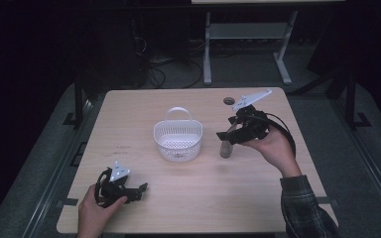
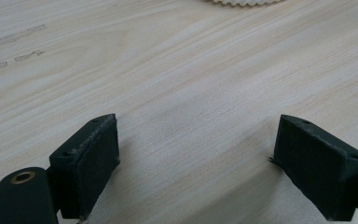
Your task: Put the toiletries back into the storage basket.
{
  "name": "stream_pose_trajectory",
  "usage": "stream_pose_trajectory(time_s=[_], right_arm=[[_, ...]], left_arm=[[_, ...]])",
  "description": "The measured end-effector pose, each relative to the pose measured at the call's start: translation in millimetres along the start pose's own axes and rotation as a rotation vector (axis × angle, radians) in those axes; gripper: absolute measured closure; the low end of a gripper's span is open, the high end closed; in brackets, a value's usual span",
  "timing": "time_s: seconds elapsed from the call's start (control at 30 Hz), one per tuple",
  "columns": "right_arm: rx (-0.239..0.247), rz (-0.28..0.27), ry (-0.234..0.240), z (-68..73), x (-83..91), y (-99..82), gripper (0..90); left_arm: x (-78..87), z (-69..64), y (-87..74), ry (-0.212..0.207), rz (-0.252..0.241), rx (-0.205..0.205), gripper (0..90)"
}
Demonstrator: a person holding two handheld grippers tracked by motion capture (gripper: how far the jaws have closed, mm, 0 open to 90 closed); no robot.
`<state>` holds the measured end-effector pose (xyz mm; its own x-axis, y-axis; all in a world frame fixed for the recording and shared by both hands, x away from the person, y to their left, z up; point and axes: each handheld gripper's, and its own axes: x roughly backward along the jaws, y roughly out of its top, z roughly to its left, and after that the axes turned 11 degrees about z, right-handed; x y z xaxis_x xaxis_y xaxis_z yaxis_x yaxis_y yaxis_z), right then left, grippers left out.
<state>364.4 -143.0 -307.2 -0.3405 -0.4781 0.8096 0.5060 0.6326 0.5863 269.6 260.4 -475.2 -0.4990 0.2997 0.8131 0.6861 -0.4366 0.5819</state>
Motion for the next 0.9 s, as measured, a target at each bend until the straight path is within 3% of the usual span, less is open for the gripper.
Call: stream_pose_trajectory(time_s=[0.9], right_arm=[[0.061, -0.007, 0.028, 9.4, 1.2, 38.4, 30.0]], left_arm=[[0.2, 0.0, 0.1, -0.001, 0.002, 0.000, 12.9]])
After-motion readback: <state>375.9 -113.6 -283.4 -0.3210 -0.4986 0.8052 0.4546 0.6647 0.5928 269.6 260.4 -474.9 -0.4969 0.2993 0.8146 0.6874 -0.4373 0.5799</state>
